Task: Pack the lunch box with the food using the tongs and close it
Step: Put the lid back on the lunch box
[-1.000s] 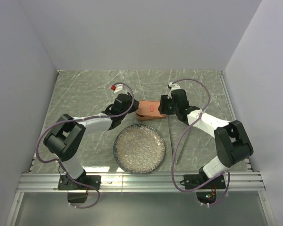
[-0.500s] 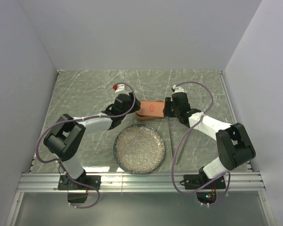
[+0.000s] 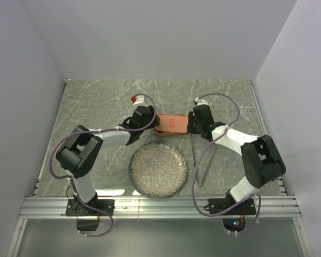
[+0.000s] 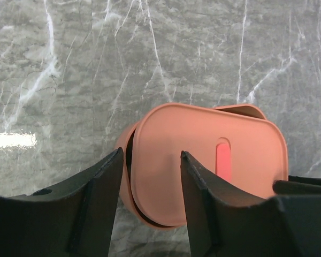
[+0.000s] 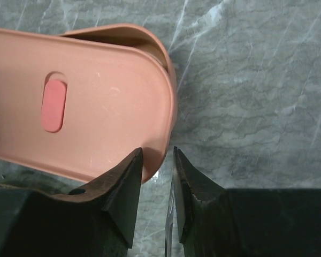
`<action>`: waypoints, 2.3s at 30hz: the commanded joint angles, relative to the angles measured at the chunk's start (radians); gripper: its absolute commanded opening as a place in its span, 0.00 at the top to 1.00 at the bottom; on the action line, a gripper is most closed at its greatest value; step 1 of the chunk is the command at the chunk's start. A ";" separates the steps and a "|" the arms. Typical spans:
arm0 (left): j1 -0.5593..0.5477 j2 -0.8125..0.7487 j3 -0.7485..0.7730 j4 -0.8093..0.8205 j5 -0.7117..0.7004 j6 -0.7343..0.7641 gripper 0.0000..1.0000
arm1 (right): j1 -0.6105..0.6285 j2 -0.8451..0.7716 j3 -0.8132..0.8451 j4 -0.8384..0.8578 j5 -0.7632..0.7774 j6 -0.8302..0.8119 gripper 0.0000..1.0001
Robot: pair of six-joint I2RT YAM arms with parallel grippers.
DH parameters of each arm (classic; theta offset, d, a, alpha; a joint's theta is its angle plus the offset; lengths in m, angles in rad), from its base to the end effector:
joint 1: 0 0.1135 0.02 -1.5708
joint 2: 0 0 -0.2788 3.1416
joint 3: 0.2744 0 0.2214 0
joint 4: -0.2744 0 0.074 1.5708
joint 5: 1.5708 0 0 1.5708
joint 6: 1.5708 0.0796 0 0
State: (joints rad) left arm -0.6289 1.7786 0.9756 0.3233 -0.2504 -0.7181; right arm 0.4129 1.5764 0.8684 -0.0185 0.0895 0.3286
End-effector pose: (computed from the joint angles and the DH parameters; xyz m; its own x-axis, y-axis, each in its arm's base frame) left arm 0.3373 -0.2210 0.2049 -0.5391 -0.3961 -0.7433 0.0498 0.8660 -0.4976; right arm 0.3116 0.1287 0.1975 -0.6851 0.0508 -0.7267 -0.1240 0.9749 0.1850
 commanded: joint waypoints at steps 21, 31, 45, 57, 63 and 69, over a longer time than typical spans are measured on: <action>0.001 0.016 0.038 0.002 0.043 0.011 0.60 | -0.033 0.114 0.133 -0.023 0.026 -0.017 0.76; 0.001 0.016 0.023 0.008 0.069 -0.004 0.64 | -0.034 0.142 0.152 -0.028 0.016 -0.020 0.77; -0.015 0.013 0.000 -0.007 0.076 -0.033 0.67 | -0.034 0.103 0.133 -0.031 0.023 -0.020 0.77; -0.031 0.008 -0.012 -0.026 0.086 -0.052 0.69 | -0.034 0.103 0.136 -0.040 0.016 -0.025 0.77; -0.045 -0.002 -0.017 -0.035 0.082 -0.058 0.70 | -0.034 0.088 0.130 -0.038 0.019 -0.023 0.77; -0.055 -0.027 -0.032 -0.033 0.074 -0.061 0.71 | -0.033 0.083 0.129 -0.035 0.019 -0.025 0.77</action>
State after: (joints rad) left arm -0.6506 1.7931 0.9619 0.2825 -0.2260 -0.7544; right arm 0.3805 1.6943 0.9932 -0.0387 0.1146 0.3126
